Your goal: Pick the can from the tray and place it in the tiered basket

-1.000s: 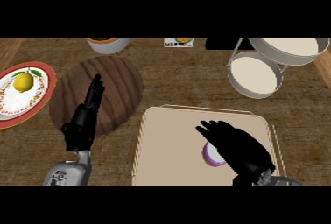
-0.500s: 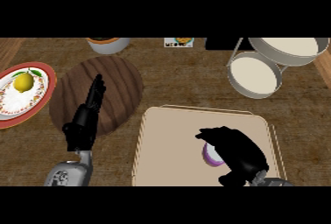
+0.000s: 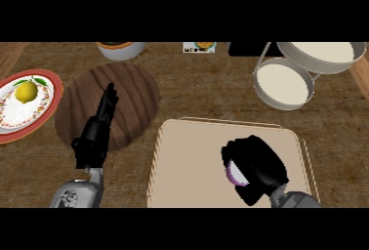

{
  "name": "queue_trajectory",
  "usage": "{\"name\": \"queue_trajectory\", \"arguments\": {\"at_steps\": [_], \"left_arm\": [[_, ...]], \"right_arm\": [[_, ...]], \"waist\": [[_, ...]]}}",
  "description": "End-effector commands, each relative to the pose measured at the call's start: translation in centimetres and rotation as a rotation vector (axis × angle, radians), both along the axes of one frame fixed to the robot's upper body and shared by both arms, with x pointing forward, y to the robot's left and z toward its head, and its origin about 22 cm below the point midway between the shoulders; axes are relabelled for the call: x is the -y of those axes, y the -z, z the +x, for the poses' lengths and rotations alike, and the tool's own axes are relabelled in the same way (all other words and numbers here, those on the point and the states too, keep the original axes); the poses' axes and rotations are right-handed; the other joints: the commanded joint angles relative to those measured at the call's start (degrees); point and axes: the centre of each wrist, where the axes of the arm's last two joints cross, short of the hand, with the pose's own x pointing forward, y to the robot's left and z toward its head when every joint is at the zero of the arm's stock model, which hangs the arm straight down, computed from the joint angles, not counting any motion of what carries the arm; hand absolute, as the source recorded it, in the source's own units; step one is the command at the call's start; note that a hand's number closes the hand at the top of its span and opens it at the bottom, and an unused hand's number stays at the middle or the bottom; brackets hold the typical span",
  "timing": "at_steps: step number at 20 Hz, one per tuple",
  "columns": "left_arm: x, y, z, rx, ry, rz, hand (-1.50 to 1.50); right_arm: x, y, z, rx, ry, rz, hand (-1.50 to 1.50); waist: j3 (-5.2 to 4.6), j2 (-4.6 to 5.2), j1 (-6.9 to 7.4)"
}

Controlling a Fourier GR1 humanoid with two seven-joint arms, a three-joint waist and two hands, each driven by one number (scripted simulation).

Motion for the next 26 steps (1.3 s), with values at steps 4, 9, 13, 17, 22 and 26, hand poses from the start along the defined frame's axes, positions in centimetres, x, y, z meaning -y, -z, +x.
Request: {"name": "queue_trajectory", "arguments": {"at_steps": [4, 9, 13, 17, 22, 26], "left_arm": [[-0.8, -0.4, -0.1, -0.001, 0.007, 0.0, 0.0], [0.4, -0.6, 0.1, 0.015, 0.03, 0.0, 0.0], [0.7, -1.0, 0.7, 0.012, 0.02, 0.001, 0.0], [-0.4, -1.6, 0.5, -0.008, 0.01, 0.004, 0.0], [0.6, -1.6, 1.2, -0.001, 0.01, 0.002, 0.0], [0.0, -0.2, 0.0, -0.016, -0.01, -0.001, 0.0]], "right_arm": [[-1.1, 1.1, 3.7, -0.081, 0.477, -0.219, 1.5], [-2.3, -0.3, 6.7, -0.091, 0.808, -0.341, 1.5], [-4.7, -4.5, 9.7, 0.02, 0.93, -0.343, 1.5], [-6.3, -8.6, 9.1, 0.131, 0.997, -0.312, 1.5], [-7.8, -15.5, 9.2, 0.293, 1.047, -0.256, 1.5], [-6.3, -22.2, 8.8, 0.343, 1.048, -0.175, 1.5]], "waist": [[-0.01, 0.67, 1.01], [0.06, 0.79, 1.8], [0.14, 0.5, 1.53], [0.13, 0.03, 0.62], [0.09, -0.1, 0.1], [0.07, -0.32, -0.44]]}}
